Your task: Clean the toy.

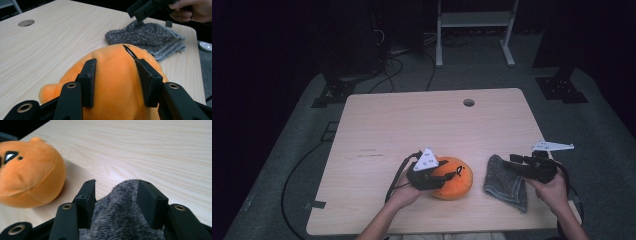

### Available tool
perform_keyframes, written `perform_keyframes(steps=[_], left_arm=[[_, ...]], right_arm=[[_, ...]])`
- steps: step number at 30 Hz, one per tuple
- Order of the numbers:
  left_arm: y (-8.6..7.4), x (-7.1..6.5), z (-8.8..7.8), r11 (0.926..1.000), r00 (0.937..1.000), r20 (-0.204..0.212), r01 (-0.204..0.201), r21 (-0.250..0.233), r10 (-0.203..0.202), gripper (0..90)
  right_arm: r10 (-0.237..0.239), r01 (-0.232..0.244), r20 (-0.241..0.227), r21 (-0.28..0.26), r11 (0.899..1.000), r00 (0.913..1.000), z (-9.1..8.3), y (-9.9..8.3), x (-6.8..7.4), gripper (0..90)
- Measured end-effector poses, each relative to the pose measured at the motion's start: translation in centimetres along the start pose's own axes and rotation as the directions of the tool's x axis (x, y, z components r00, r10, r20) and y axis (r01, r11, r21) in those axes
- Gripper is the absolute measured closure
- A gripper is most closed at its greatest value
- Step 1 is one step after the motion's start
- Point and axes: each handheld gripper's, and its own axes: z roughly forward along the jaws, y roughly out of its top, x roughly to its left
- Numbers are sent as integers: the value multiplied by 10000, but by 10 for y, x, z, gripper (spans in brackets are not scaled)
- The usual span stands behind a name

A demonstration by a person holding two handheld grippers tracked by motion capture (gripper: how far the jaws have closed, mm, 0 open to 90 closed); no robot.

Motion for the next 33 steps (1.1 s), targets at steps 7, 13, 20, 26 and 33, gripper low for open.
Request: perform_keyframes(steps=[7,13,20,26,33], left_arm=[[4,10,4,9997,9992,-355,163,-172,-169,548],[14,24,3,9996,9956,-927,122,-267,-147,550],[21,39,9,9998,9828,-1836,-196,-39,186,550],[10,50,18,9994,9785,-2050,270,192,-225,522],[10,52,12,9972,9764,-2040,746,94,-711,371]], right_arm=[[-65,66,-289,29,10000,9996,0,-1,4,479],[-58,51,-530,-135,9999,9986,-1,1,7,479],[-161,158,-690,-50,9999,9975,3,2,13,474],[-136,138,-833,14,9999,9964,7,-1,14,465],[-109,112,-890,22,9999,9960,9,-1,15,448]])
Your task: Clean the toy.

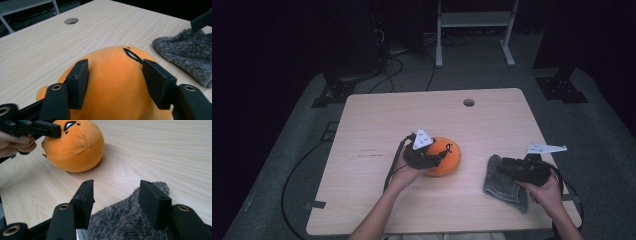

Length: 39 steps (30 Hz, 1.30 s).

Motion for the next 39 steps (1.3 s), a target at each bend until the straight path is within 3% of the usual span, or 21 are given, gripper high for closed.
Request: perform_keyframes(steps=[1,5,16,39], left_arm=[[0,2,-3,9997,9997,135,218,-70,-217,346],[1,4,-8,9994,9993,167,330,-60,-329,296],[0,2,-22,9995,9992,276,302,5,-302,232],[-21,4,-56,9996,9996,57,277,-71,-277,206]], right_arm=[[6,-6,7,4,10000,10000,0,0,0,446],[28,-28,5,-42,10000,10000,0,0,-1,441],[95,-94,33,-73,9999,9999,-1,-1,-2,432],[172,-172,-74,29,9998,9998,-3,-5,-4,428]])
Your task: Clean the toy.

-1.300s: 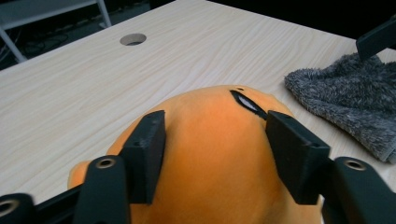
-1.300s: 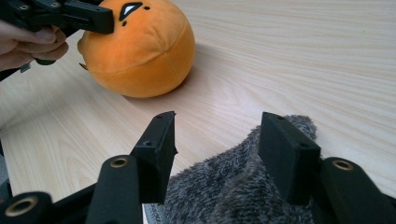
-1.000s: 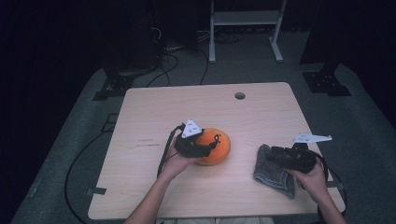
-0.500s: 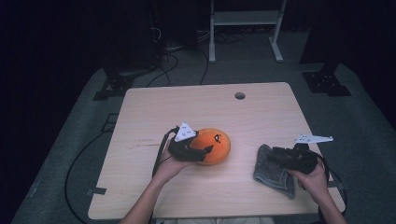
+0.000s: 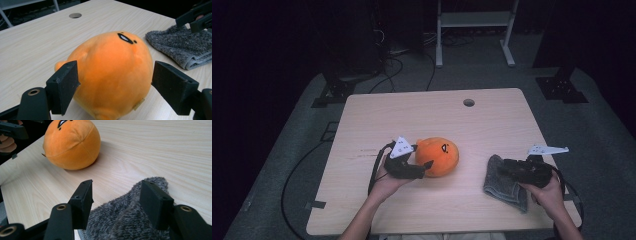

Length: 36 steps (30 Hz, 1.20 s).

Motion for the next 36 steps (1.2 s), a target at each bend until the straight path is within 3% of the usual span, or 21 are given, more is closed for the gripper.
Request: perform_keyframes(steps=[9,17,36], left_arm=[[-11,2,-4,10000,9999,-137,16,69,-15,201],[-18,-1,-10,9994,9993,-299,-221,265,228,192],[-38,7,-29,9986,9977,-587,350,406,-326,176]], right_arm=[[36,-35,52,-62,10000,10000,-1,1,0,426],[-20,20,29,-82,10000,10000,-1,1,0,426],[1,-1,20,3,10000,10000,0,0,1,423]])
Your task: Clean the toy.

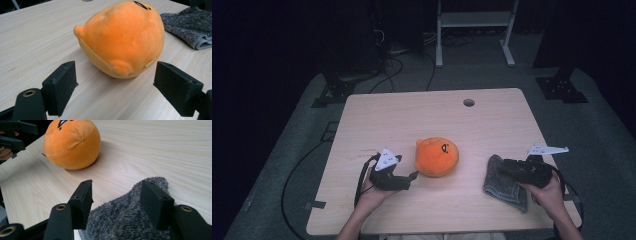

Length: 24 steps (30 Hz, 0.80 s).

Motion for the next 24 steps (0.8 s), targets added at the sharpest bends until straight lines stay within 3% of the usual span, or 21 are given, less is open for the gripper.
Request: perform_keyframes(steps=[16,18,24], left_arm=[[-22,8,-9,9989,9982,-385,461,98,-457,161],[-26,8,-9,9980,9972,-397,632,18,-631,152],[-34,3,-5,9978,9972,-386,645,150,-639,152]], right_arm=[[-19,19,-17,92,10000,10000,2,-1,0,420],[8,-7,-24,52,10000,10000,1,-1,0,420],[84,-85,-102,-48,10000,9999,-2,-4,1,422]])
